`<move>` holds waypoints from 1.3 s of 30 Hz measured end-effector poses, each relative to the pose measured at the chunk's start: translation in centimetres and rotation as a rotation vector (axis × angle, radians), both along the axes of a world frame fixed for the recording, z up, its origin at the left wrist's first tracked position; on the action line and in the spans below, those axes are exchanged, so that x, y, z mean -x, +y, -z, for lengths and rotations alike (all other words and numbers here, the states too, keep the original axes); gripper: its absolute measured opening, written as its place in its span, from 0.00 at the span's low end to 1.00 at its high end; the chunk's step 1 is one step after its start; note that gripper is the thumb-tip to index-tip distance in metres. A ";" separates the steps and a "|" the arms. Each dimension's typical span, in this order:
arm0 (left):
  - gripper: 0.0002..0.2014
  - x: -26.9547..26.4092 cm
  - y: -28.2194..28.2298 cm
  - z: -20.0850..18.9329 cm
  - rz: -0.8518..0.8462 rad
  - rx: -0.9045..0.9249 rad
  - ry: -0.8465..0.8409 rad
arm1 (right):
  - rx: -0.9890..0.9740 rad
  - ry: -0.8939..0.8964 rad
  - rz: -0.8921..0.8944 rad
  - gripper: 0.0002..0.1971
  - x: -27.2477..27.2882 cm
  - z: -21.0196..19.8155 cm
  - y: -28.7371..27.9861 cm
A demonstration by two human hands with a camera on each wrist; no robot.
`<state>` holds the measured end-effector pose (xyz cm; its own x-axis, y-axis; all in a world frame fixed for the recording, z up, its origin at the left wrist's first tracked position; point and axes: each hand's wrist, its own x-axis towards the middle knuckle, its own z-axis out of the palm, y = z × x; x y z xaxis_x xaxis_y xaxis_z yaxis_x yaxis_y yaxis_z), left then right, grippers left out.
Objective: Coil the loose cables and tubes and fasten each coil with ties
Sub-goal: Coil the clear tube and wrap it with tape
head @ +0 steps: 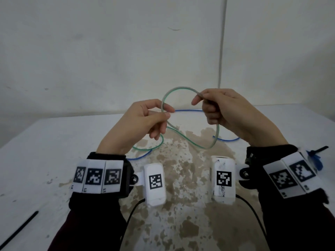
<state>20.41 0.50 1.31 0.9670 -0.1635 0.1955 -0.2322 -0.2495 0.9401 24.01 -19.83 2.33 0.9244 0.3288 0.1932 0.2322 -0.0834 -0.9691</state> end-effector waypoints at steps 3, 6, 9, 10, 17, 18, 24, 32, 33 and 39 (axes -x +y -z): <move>0.12 0.1 0.3 -0.1 0.022 0.035 0.006 | 0.006 -0.031 -0.077 0.17 0.3 0.0 0.0; 0.16 0.4 0.6 -0.1 0.069 0.018 0.019 | 0.094 -0.098 -0.086 0.14 0.6 0.1 -0.3; 0.09 0.3 0.6 0.1 0.087 0.023 0.010 | 0.112 -0.092 -0.006 0.14 0.5 0.1 -0.4; 0.08 0.3 0.6 0.1 0.095 0.020 0.011 | 0.099 -0.083 0.005 0.14 0.4 0.2 -0.3; 0.06 -0.3 -0.2 -0.1 0.012 0.407 -0.178 | 0.092 -0.057 -0.019 0.18 0.2 0.4 0.2; 0.06 -0.4 -0.5 -0.1 0.002 0.471 -0.194 | 0.087 -0.067 -0.016 0.17 0.2 0.5 0.3; 0.03 -0.4 -2.9 0.7 0.029 0.426 -0.143 | -0.254 -0.005 -0.097 0.16 0.4 0.4 1.5; 0.10 -0.7 -3.2 1.1 -0.025 0.255 -0.148 | -0.201 0.025 -0.102 0.18 0.2 0.4 1.8; 0.12 -0.6 -3.1 1.0 -0.028 0.266 -0.146 | -0.211 0.031 -0.125 0.18 0.3 0.4 1.9; 0.14 -0.3 -3.2 0.7 0.038 0.281 -0.145 | -0.103 -0.015 -0.236 0.14 0.5 0.9 2.4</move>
